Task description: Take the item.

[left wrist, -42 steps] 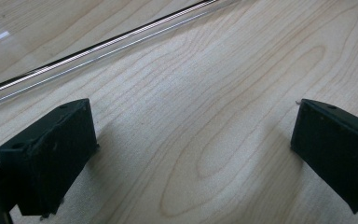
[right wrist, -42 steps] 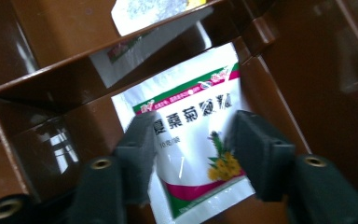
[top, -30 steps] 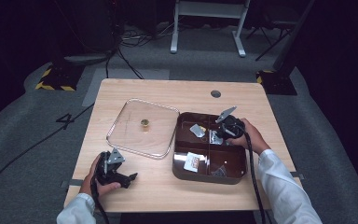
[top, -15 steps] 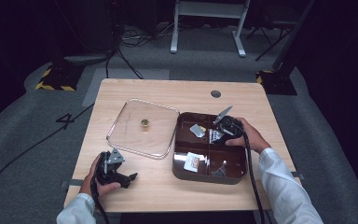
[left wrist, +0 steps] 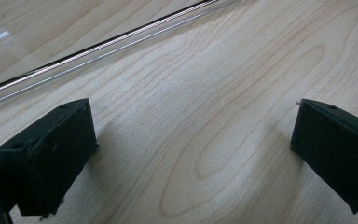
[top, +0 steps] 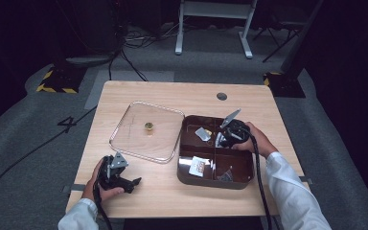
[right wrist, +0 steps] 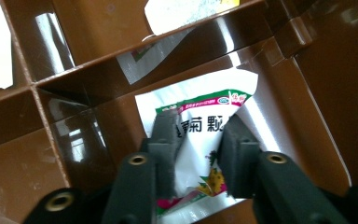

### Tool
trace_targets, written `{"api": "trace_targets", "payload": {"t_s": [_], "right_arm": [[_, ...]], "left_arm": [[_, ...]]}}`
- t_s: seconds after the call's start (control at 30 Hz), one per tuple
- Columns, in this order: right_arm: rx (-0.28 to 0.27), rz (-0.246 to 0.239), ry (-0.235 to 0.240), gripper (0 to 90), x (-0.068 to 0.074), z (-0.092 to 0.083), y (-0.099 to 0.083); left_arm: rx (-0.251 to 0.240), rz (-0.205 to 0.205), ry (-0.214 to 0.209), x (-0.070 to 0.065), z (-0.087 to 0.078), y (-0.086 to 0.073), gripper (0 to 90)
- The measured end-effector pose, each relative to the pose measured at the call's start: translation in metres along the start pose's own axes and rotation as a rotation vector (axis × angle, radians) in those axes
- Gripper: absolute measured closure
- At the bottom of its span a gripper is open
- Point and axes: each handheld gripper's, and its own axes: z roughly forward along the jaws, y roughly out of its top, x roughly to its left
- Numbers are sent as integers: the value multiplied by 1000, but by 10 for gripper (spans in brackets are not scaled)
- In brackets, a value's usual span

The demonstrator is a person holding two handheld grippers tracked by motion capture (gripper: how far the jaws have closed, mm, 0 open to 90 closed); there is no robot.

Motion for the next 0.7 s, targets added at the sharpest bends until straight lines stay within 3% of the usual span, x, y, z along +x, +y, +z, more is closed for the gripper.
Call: {"api": "trace_targets", "payload": {"t_s": [0.17, 0.3, 0.47, 0.7], "right_arm": [[-23, -22, -27, 782, 2, -1, -1], [-67, 5, -36, 792, 2, -5, -4], [-130, -1, -66, 792, 1, -16, -6], [-227, 26, -101, 791, 0, -39, -11]], "left_arm": [[0, 0, -1, 0, 0, 0, 2], [0, 0, 0, 0, 0, 0, 2], [0, 0, 0, 0, 0, 0, 2], [0, 0, 0, 0, 0, 0, 2]]}}
